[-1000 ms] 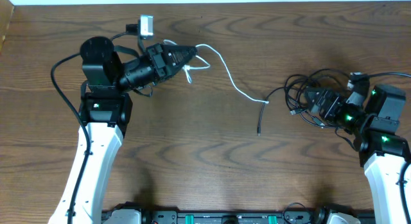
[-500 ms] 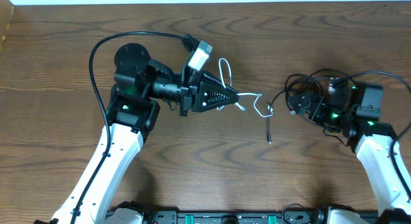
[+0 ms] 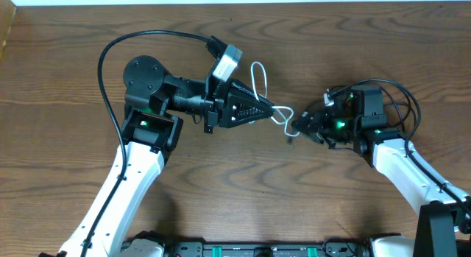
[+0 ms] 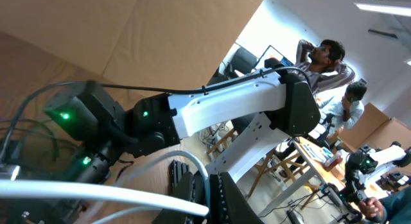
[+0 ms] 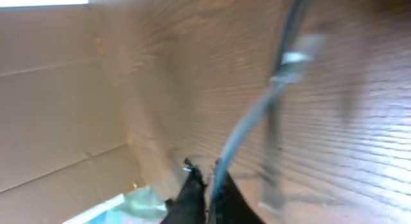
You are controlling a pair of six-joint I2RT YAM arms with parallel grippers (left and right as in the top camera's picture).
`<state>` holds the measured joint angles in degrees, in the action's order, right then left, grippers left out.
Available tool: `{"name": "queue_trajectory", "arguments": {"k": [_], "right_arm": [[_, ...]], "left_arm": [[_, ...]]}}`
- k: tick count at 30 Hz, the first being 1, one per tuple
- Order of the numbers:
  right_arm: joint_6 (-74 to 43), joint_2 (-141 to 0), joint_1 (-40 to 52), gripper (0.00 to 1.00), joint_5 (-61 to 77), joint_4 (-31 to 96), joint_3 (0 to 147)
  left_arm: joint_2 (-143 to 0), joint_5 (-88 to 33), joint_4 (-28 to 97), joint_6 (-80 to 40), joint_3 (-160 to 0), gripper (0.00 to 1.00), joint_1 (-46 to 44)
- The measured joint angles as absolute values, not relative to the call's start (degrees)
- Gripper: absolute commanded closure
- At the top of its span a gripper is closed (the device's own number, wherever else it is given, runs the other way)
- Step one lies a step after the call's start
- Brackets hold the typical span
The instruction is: Untangle cables
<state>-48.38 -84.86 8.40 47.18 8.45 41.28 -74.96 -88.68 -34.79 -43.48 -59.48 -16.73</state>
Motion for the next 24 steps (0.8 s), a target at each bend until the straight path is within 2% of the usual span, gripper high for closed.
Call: {"name": "queue_trajectory", "arguments": {"k": [4, 7, 14, 17, 21, 24], "right_arm": [[-46.81, -81.73, 8.4, 0.98, 47.62, 6.96, 41.25], [-43.24, -74.26, 8.51, 0.98, 47.13, 6.66, 41.25], [-39.81, -60.97, 11.16, 0.99, 25.02, 27.79, 41.56], [-34.15, -60.23, 12.67, 0.99, 21.37, 23.97, 41.41], [-26.72, -60.38, 15.03, 0.99, 24.03, 16.91, 41.43], [-23.44, -62.17, 17.67, 0.99, 25.82, 13.85, 41.43]], "left_arm": [[-75.07, -88.71, -34.63, -43.03, -59.48, 0.92, -16.73], [-76.44, -88.62, -34.59, -41.98, -59.48, 0.92, -16.73], [-83.44, -85.52, -32.53, -41.74, -59.48, 0.92, -16.73], [-86.39, -83.9, -31.73, -41.76, -59.48, 0.92, -16.73], [-88.31, -83.22, -29.71, -41.71, -59.48, 0.92, -16.73], [-90.19, -82.3, -22.68, -41.69, -59.48, 0.92, -16.73]]}}
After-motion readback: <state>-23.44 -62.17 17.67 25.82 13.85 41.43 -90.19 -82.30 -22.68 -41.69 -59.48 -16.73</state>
